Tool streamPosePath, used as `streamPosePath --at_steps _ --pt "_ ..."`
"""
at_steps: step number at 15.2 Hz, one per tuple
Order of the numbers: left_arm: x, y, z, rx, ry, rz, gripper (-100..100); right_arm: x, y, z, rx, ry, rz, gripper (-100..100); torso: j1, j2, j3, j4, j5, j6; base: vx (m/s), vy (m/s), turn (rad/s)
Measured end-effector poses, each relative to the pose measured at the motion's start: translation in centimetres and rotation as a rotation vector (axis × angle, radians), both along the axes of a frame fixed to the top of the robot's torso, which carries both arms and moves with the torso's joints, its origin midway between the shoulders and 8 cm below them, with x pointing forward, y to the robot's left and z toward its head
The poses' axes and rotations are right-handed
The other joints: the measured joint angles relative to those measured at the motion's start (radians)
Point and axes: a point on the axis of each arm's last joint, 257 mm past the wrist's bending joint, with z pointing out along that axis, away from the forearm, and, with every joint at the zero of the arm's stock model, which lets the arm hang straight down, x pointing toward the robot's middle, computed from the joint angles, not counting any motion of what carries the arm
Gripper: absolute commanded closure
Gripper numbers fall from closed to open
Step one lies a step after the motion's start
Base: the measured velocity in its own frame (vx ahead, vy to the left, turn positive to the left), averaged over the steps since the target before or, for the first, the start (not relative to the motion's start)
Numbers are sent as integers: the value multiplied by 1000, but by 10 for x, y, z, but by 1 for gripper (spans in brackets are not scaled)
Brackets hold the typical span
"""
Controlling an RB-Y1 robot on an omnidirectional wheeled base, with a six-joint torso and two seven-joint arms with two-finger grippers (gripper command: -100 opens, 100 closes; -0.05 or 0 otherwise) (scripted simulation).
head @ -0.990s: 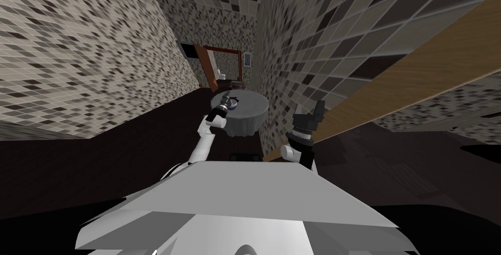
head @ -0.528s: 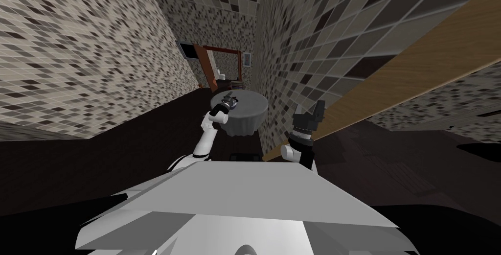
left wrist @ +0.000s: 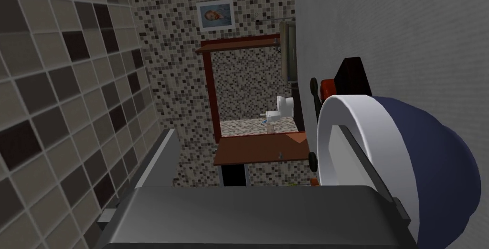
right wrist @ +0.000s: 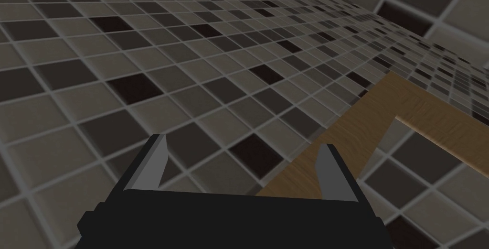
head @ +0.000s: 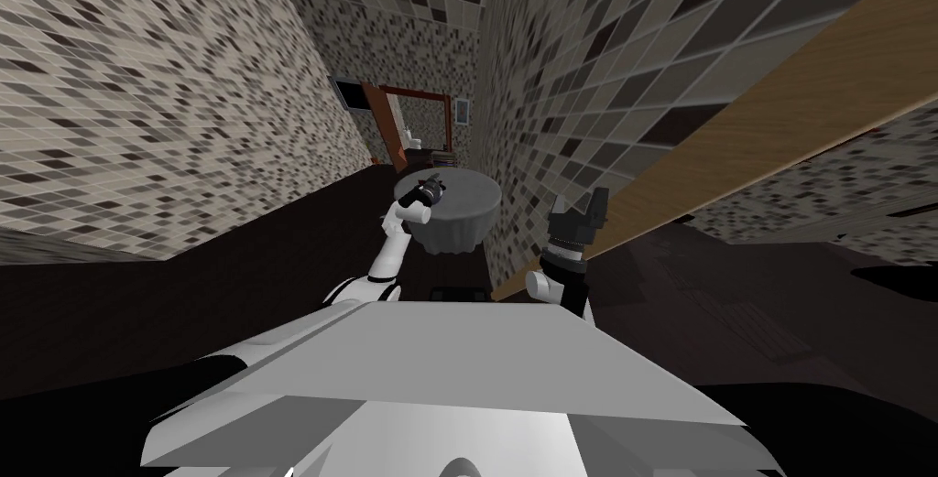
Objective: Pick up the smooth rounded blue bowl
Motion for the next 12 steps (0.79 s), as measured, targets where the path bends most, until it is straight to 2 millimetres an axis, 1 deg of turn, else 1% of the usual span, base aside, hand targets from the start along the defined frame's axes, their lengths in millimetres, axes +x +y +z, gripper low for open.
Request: streamPosePath --at_steps 7,9,12 --pt "17 -8 -16 0 126 -2 -100 0 0 0 0 0 0 0 1 0 0 0 0 0 -6 3 -3" --pt "19 -9 -22 2 163 -1 -100 0 0 0 0 0 0 0 1 -1 0 0 0 0 -1 4 2" --pt "25 -14 -26 2 216 0 -100 0 0 0 0 0 0 0 1 -1 0 0 0 0 -1 6 -2"
